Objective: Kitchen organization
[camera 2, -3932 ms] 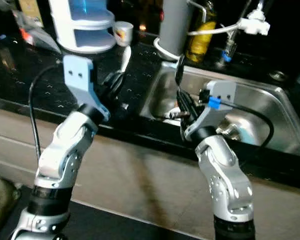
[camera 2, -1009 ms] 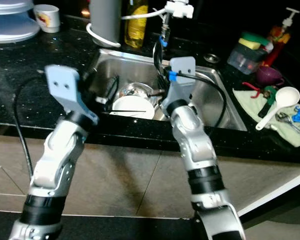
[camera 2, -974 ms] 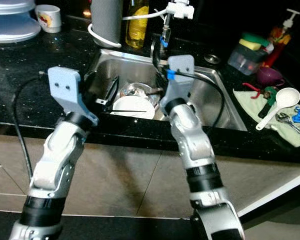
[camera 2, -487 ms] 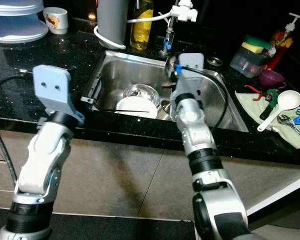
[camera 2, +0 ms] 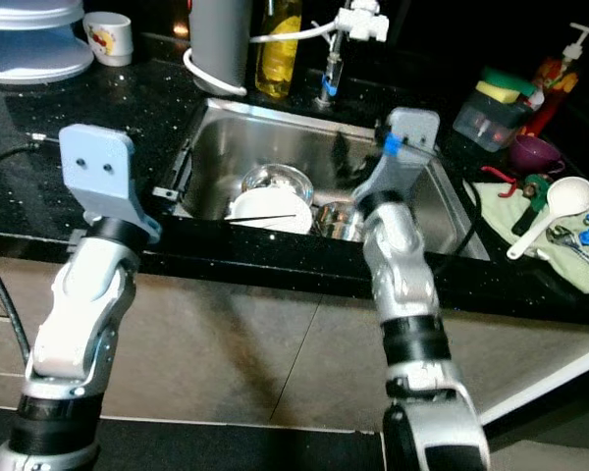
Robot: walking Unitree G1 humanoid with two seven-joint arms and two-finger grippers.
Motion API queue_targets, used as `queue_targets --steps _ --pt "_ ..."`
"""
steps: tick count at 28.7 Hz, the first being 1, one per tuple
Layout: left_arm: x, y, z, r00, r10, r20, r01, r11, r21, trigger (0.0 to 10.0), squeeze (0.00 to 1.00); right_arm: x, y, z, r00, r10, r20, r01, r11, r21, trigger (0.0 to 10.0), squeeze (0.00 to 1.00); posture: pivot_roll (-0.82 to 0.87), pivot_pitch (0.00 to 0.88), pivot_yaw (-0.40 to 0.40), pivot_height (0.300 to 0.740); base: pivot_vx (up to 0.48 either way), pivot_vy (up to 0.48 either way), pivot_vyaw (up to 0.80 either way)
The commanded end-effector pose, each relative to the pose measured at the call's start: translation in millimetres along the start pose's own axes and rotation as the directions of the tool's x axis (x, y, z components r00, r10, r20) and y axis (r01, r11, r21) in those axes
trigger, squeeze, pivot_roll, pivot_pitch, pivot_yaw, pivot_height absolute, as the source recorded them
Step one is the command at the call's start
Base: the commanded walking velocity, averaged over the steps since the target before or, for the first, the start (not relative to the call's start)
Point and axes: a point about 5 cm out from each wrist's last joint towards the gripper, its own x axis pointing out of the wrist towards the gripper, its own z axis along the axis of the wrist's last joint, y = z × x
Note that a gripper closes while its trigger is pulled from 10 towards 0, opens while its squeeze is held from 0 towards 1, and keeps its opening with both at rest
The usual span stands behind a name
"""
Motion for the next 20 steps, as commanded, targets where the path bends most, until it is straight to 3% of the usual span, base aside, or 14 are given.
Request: queue_targets --steps 1,5,12,14,15,20 --pt "1.9 -0.2 -1.0 1.000 0.006 -0.020 -0.006 1.000 0.026 10.0 0.00 -6.5 6.4 7.0 0.998 0.054 0.018 -0.055 0.998 0.028 10.0 0.00 0.12 0.000 -0.192 0.740 0.000 0.000 0.00" --pt "0.5 -0.2 -5.1 0.998 0.020 -0.055 -0.019 1.000 0.020 10.0 0.00 -18.9 6.3 6.9 0.998 0.058 0.018 -0.059 0.997 0.057 10.0 0.00 0.11 0.000 -0.187 0.740 0.000 0.000 0.00" --pt "-15.5 -12.8 -10.1 0.994 -0.054 -0.091 0.057 0.998 0.035 10.0 0.00 -52.3 -10.4 -1.2 1.000 -0.014 -0.022 0.015 0.998 0.068 10.0 0.00 0.11 0.000 -0.180 0.740 0.000 0.000 0.00" --pt "-27.6 -19.5 -14.3 0.989 -0.097 -0.115 0.102 0.994 0.045 10.0 0.00 -69.6 -19.0 -6.8 0.996 -0.071 -0.060 0.074 0.996 0.047 10.0 0.00 0.10 0.000 -0.176 0.740 0.000 0.000 0.00" --pt "-27.6 -19.5 -14.3 0.989 -0.097 -0.115 0.102 0.994 0.045 10.0 0.00 -69.6 -19.0 -6.8 0.996 -0.071 -0.060 0.074 0.996 0.047 10.0 0.00 0.10 0.000 -0.176 0.740 0.000 0.000 0.00" --pt "-60.5 -38.7 -24.6 0.962 -0.199 -0.186 0.207 0.978 0.027 10.0 0.00 -99.6 -29.1 -19.3 0.971 -0.198 -0.138 0.199 0.980 -0.005 10.0 0.00 0.10 0.002 -0.173 0.740 0.000 0.000 0.00"
